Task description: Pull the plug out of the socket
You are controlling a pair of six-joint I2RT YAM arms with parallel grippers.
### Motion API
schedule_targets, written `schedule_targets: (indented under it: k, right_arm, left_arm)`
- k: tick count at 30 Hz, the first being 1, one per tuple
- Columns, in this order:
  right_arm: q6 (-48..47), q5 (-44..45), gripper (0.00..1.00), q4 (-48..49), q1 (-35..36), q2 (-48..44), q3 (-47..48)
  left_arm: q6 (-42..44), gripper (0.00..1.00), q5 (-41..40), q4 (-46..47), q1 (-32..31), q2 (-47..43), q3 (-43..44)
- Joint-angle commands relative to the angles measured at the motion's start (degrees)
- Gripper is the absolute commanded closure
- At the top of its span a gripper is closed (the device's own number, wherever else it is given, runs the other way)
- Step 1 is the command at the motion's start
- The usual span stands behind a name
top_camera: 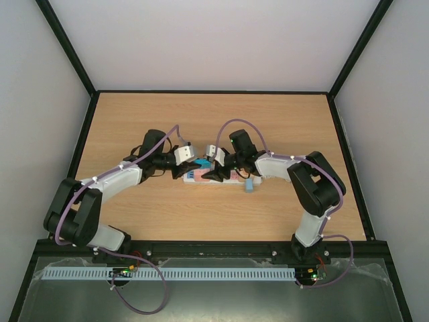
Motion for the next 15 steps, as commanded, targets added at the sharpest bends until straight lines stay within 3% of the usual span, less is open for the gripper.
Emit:
schedule_targets:
  k: [1,11,15]
  right_arm:
    - [0.52,-1.72,0.31,0.20,0.56,1.53,1.02]
    - [-0.34,-1.28,0.36,-0.48,0.81,2.25,0.98]
    - [-0.97,-1.01,0.42,-0.64,0.82,2.14,0.41]
  left_arm:
    - [-0.54,0.78,4.41,-3.62,0.88,1.83,1.98]
    - [-2.48,0.85,6.04,-1.15,1.83,1.07,1.16]
    - [-2.78,0.86,6.72,-0.34,1.86,0.81,0.77]
